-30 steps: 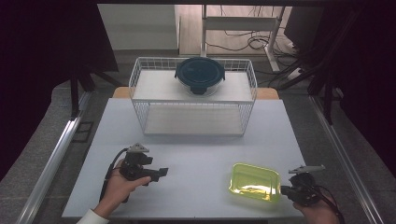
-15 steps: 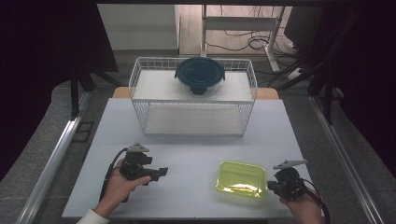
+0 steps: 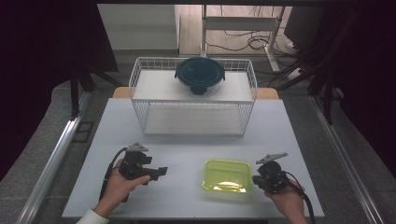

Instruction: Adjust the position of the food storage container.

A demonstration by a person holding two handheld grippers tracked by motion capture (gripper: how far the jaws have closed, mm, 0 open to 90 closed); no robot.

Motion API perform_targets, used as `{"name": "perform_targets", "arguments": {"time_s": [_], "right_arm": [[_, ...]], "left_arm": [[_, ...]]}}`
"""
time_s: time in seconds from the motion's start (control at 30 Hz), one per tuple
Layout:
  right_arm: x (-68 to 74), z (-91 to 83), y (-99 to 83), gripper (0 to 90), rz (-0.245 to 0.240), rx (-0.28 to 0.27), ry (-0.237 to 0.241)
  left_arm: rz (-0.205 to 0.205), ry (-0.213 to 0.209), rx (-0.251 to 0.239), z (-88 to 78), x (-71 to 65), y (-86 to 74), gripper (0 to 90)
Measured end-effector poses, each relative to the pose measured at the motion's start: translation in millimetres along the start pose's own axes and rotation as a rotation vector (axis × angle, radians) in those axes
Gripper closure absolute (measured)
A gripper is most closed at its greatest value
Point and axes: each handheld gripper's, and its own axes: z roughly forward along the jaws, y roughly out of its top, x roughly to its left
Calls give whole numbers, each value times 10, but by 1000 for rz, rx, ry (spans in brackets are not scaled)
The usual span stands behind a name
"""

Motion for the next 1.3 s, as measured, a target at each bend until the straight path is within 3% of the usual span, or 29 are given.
{"name": "perform_targets", "arguments": {"time_s": [0.63,1.3], "right_arm": [[409,315,477,889,-108,11,50],[547,397,534,889,-144,17,73]], "left_arm": [[-7,1,-3,-11,32,-6,195],[-10,3,0,-7,39,-9,195]]}}
